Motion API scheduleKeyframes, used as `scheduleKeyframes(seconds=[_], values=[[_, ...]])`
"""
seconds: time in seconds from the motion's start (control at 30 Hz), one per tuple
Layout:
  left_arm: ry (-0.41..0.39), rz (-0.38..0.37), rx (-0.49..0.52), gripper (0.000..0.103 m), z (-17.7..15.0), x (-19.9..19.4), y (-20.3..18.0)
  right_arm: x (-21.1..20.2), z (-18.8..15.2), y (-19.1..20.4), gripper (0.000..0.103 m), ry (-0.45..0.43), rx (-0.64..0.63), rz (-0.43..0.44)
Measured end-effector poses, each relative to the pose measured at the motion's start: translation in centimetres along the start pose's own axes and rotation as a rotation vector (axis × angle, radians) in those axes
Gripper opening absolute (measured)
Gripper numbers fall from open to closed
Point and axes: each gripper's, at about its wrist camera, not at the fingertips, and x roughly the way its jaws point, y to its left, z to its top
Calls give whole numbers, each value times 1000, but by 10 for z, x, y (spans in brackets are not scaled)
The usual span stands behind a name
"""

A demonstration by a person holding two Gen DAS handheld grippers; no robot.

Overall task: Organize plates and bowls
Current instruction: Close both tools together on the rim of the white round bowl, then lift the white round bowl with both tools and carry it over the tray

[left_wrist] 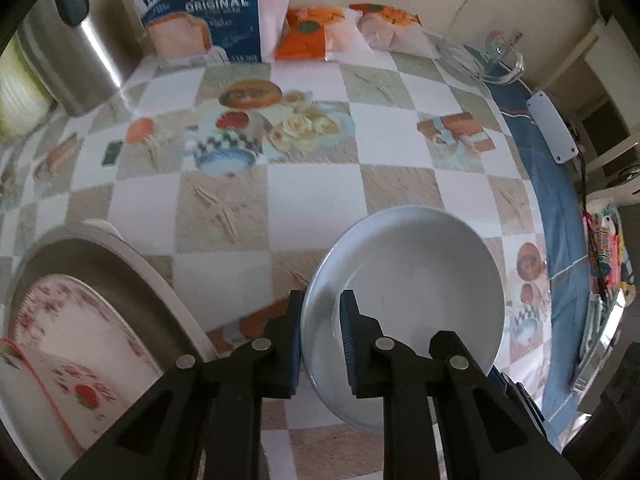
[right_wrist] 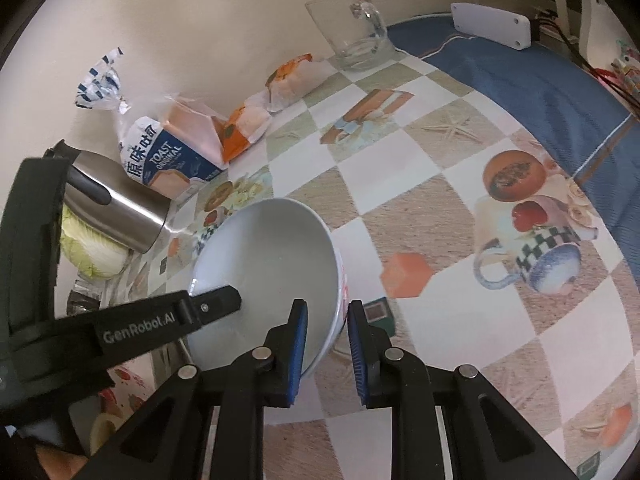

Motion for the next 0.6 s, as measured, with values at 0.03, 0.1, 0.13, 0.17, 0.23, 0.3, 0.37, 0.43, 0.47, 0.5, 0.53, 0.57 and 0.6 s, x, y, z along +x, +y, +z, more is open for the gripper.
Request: scheduleKeyframes(seconds=[0.03,0.1,0.13,0.17,0.23,0.3,0.37,0.43,0.47,0.5,0.53,0.57,0.6], values=[[4,-8,-4,18,-1,1,0,0,0,-1,22,2,-1,2],[-1,-8,-1,16,-3,0,0,0,-1,-3,22,10,-1,10],[-1,-14,-2,16,-5,0,0,0,-1,-3,22,10,-5,7],[-2,-16,-2,16,-6,-1,0,-1,-2,-2,22,15,-15,-4],[-8,-12,2,16,-8,-5,-1,-2,-3,-1,22,22,-20,-12],[-24,-24,8,16,-9,-13,-3,-6,-4,-2,22,23,-13,2],[-40,-36,11,16,-12,-23,-4,-12,-3,-1,22,11,-20,7],[-64,-53,3,16,-14,-36,-5,-21,-2,2,22,-7,-29,9],[-75,-60,0,16,-15,-43,-4,-27,-1,4,22,-17,-33,13],[-89,-66,-1,16,-16,-50,-4,-34,0,8,22,-30,-40,16],[-108,-68,1,16,-18,-59,-3,-40,1,11,22,-40,-49,16],[-128,-65,4,16,-21,-68,-2,-46,1,15,22,-49,-60,15],[-140,-62,4,16,-23,-74,-1,-52,1,21,22,-57,-77,13]])
